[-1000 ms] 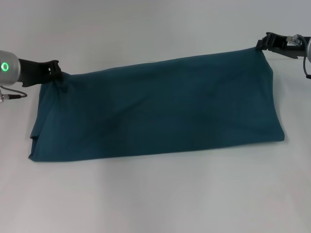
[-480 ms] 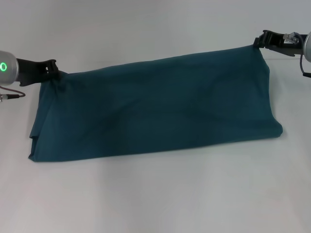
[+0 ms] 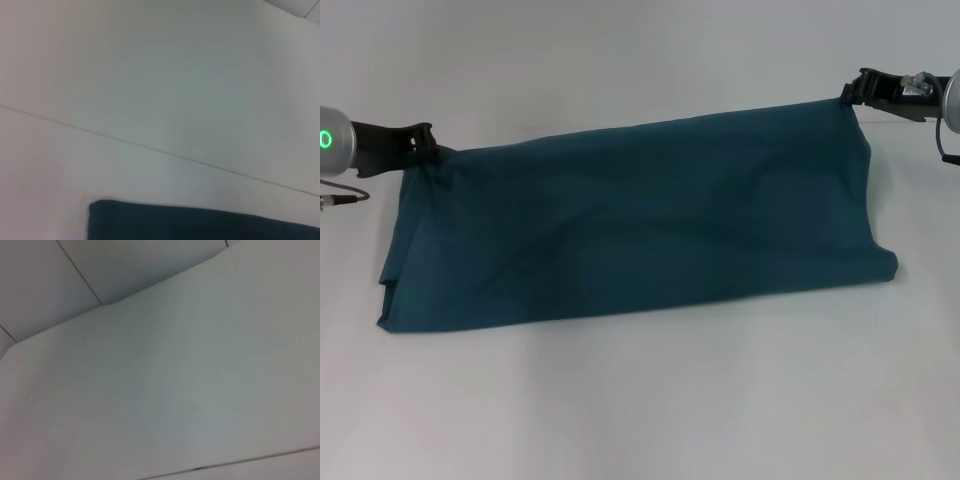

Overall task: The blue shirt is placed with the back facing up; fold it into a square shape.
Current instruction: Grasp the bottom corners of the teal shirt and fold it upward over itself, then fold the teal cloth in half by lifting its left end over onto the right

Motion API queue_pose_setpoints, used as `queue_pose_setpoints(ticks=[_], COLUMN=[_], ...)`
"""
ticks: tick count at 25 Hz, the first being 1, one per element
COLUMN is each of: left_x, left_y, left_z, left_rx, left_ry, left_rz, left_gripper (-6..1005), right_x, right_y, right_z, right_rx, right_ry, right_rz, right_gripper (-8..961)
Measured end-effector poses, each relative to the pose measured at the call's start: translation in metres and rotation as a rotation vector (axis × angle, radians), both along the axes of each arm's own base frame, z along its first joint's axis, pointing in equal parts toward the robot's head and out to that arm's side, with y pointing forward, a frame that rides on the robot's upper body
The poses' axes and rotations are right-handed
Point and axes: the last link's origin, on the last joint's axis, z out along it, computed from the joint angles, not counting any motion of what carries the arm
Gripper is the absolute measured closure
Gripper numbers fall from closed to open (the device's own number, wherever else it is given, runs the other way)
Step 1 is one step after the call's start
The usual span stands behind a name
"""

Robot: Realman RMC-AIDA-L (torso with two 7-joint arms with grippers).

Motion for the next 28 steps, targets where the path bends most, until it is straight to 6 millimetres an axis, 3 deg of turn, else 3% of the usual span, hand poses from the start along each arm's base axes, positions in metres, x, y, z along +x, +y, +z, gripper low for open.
queue_pose_setpoints(ticks=[24,28], left_x=[0.006,0.005], left_y=[0.01,0.011], left_z=[-0.002,-0.002], left_rx=[0.05,0.07], left_ry=[0.026,0.028], left_rz=[-0.024,-0.02], left_gripper=[809,806], right_x=[0.003,0.009], right_y=[-0.001,-0.001], right_z=[0.001,0.006], right_rx=[-0.001,0.002], right_ry=[0.009,0.004], right_rz=[-0.012,-0.029], right_gripper=[953,918])
